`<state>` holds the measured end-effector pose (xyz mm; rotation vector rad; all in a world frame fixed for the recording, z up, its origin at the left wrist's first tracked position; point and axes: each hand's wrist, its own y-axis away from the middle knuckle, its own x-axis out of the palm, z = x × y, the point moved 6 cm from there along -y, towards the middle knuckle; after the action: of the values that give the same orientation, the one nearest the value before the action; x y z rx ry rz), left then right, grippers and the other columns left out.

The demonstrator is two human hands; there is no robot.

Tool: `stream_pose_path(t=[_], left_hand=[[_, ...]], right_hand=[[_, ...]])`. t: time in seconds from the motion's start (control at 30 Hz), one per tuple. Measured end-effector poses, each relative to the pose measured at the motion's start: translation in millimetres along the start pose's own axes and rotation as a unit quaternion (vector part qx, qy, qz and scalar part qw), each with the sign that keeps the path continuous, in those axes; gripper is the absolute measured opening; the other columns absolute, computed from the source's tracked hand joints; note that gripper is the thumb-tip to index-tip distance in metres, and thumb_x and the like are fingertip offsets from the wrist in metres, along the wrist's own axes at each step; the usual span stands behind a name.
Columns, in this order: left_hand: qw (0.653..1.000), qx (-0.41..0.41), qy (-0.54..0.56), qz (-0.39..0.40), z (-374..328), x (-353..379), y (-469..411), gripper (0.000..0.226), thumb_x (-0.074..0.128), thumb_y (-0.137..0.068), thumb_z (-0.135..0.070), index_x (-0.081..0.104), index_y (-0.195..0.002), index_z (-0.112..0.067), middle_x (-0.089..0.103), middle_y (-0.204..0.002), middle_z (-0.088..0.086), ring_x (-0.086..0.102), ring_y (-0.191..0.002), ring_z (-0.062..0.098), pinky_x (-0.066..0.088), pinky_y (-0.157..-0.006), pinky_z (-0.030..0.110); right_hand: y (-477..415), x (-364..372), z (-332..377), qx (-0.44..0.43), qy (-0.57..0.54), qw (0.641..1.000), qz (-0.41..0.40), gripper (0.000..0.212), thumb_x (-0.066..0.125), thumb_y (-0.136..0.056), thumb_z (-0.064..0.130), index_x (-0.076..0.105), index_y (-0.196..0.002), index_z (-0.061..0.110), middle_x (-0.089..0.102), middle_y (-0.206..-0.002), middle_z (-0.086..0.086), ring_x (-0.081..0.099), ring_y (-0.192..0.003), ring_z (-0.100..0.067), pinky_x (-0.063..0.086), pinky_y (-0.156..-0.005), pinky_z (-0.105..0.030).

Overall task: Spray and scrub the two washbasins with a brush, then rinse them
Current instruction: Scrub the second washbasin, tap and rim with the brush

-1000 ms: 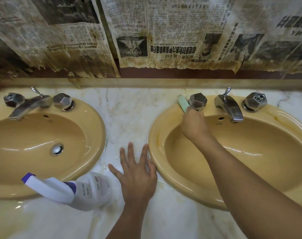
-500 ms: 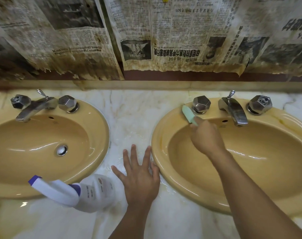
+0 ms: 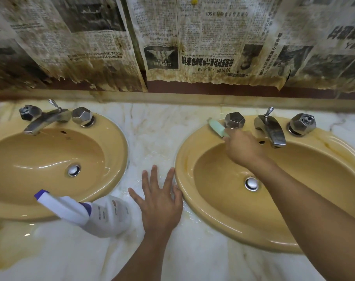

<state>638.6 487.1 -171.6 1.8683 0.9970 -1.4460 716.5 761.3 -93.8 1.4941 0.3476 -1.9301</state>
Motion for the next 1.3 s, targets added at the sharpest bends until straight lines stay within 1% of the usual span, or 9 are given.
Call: stream_pose_path(t=[0.17, 0.27, 0.43, 0.53, 0.67, 0.8, 0.9, 1.13, 1.3], left_hand=[[1.0, -0.006, 0.012, 0.008, -0.2, -3.0, -0.7, 0.054, 0.028, -0.102, -0.052, 0.029, -0.155, -0.052, 0.015, -0.171, -0.004, -0.001, -0.159, 0.021, -0.001, -0.119, 0.072], [0.999, -0.01, 0.05, 0.003, 0.7, -7.1, 1.0, 0.053, 0.033, -0.099, -0.052, 0.043, -0.151, -0.045, 0.021, -0.169, -0.004, 0.002, -0.159, 0.018, -0.007, -0.121, 0.067], [0.985, -0.021, 0.14, -0.095, 10.0, -14.9, 4.1, 0.041, 0.049, -0.092, -0.037, 0.07, -0.126, -0.029, 0.051, -0.146, 0.0, 0.045, -0.141, 0.018, 0.007, -0.124, 0.063], [0.978, -0.001, 0.165, -0.124, 11.4, -14.7, 14.2, 0.039, 0.045, -0.089, -0.035, 0.073, -0.115, -0.024, 0.06, -0.132, 0.003, 0.054, -0.132, 0.022, 0.019, -0.12, 0.065], [0.992, 0.053, 0.113, -0.03, 11.0, -8.5, 42.9, 0.054, 0.034, -0.096, -0.043, 0.054, -0.146, -0.037, 0.037, -0.162, -0.005, 0.022, -0.155, 0.015, 0.007, -0.127, 0.054], [0.994, 0.104, 0.016, 0.04, 22.5, -9.6, 88.0, 0.057, 0.021, -0.105, -0.054, 0.019, -0.161, -0.045, -0.002, -0.171, -0.02, -0.009, -0.159, 0.012, 0.005, -0.127, 0.054], [0.993, 0.102, -0.022, 0.049, 29.0, -14.4, 114.1, 0.06, 0.022, -0.105, -0.059, 0.008, -0.162, -0.046, -0.007, -0.171, -0.017, -0.009, -0.159, 0.015, 0.006, -0.125, 0.058], [0.995, 0.085, -0.03, 0.041, 25.9, -20.5, 118.4, 0.061, 0.032, -0.103, -0.058, 0.022, -0.161, -0.044, 0.005, -0.172, -0.016, 0.003, -0.159, 0.015, 0.014, -0.124, 0.061], [0.995, 0.075, -0.035, 0.049, 27.7, -18.9, 116.8, 0.06, 0.032, -0.102, -0.059, 0.025, -0.16, -0.044, 0.006, -0.172, -0.017, 0.003, -0.159, 0.013, 0.013, -0.124, 0.061]], right_hand=[[32.2, 15.5, 20.2, -0.077, -0.04, 0.995, 0.051, 0.024, 0.042, -0.102, 0.028, 0.059, -0.119, 0.023, 0.059, -0.096, -0.011, 0.052, -0.084, -0.031, 0.038, -0.064, -0.035], [40.5, 16.2, 14.1, -0.087, -0.048, 0.994, 0.042, 0.023, 0.043, -0.102, 0.029, 0.06, -0.117, 0.025, 0.059, -0.093, -0.008, 0.055, -0.087, -0.032, 0.039, -0.062, -0.036], [12.7, -4.9, -26.6, -0.024, -0.049, 0.999, -0.007, 0.03, 0.042, -0.102, 0.024, 0.064, -0.122, 0.02, 0.065, -0.104, -0.017, 0.057, -0.099, -0.037, 0.043, -0.069, -0.037], [24.2, 1.6, -10.8, -0.071, -0.066, 0.995, 0.012, 0.031, 0.044, -0.101, 0.025, 0.066, -0.121, 0.02, 0.067, -0.104, -0.016, 0.059, -0.097, -0.036, 0.046, -0.071, -0.037], [64.8, 32.7, 35.0, -0.242, 0.003, 0.965, 0.104, 0.011, 0.044, -0.099, 0.032, 0.053, -0.095, 0.03, 0.064, -0.093, -0.006, 0.061, -0.088, -0.033, 0.047, -0.066, -0.04], [32.7, 12.7, 30.0, -0.225, 0.096, 0.967, 0.073, 0.02, 0.041, -0.101, 0.029, 0.057, -0.113, 0.028, 0.06, -0.097, -0.008, 0.056, -0.082, -0.032, 0.038, -0.059, -0.036], [5.2, -0.9, 8.7, -0.159, 0.061, 0.983, 0.061, 0.026, 0.039, -0.104, 0.025, 0.06, -0.119, 0.021, 0.06, -0.098, -0.011, 0.049, -0.082, -0.03, 0.036, -0.064, -0.036], [66.3, 28.3, 36.1, -0.339, 0.024, 0.923, 0.181, 0.032, 0.035, -0.096, 0.042, 0.061, -0.097, 0.024, 0.066, -0.093, 0.001, 0.053, -0.082, -0.023, 0.051, -0.077, -0.046], [36.8, 12.2, 24.2, -0.293, 0.033, 0.947, 0.131, 0.03, 0.037, -0.101, 0.037, 0.065, -0.109, 0.03, 0.067, -0.096, -0.005, 0.055, -0.085, -0.028, 0.052, -0.073, -0.044]])
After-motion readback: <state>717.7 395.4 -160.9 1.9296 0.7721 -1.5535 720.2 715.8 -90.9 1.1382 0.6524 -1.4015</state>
